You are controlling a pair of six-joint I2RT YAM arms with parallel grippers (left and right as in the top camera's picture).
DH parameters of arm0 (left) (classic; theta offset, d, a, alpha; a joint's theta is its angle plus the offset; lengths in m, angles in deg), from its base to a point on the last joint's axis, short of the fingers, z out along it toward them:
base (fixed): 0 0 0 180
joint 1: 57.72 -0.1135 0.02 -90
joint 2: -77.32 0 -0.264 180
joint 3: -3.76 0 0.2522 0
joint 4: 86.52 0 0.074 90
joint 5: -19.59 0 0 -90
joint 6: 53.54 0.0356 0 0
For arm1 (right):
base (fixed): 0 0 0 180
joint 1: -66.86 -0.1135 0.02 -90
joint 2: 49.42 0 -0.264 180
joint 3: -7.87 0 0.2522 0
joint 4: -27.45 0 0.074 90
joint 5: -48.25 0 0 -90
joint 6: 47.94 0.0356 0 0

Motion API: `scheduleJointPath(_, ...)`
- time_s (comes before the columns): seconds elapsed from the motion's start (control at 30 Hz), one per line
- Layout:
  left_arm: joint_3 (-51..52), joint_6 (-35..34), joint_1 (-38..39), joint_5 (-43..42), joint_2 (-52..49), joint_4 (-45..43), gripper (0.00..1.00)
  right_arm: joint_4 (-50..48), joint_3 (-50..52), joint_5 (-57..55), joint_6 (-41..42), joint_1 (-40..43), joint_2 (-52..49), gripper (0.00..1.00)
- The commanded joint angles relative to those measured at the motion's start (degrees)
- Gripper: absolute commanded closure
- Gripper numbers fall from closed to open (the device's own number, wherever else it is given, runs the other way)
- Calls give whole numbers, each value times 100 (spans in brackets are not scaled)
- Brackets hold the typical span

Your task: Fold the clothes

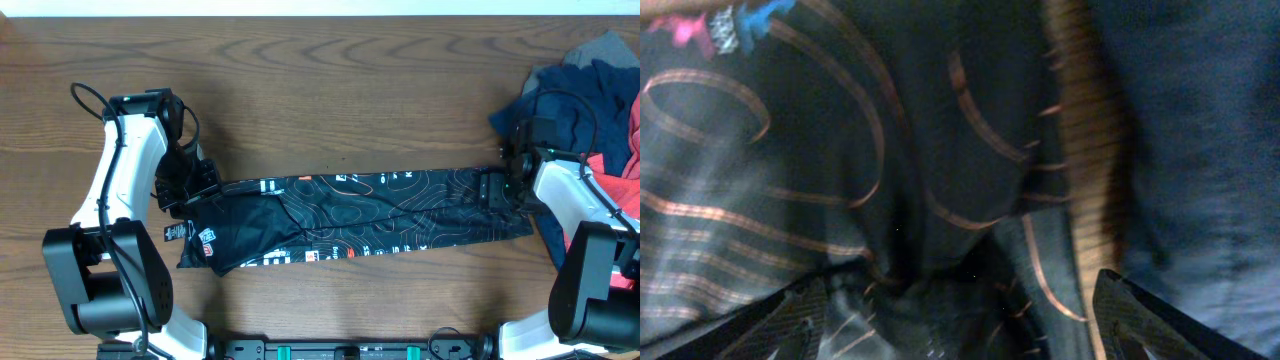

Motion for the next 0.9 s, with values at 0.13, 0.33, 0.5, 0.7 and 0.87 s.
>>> scheduleJointPath(0.13, 11, -50, -4, -28, 107, -7, 52, 22, -74, 754, -365, 605, -70, 14)
scheduleJointPath(0.33, 11, -50, -4, -28, 107, -7, 52, -111, -74, 1134, -365, 1110, -76, 14)
scheduleJointPath(0.5, 11, -50, -4, -28, 107, -2, 51, -319, -42, 1316, -369, 1191, -199, 14)
scheduleJointPath(0.7, 13, -50, -4, -28, 107, -4, 52, -345, -37, 1517, -367, 1187, -518, 21)
scheduleJointPath(0.87, 11, -50, -4, -26, 107, -4, 52, -343, -44, 1556, -367, 1187, -518, 55)
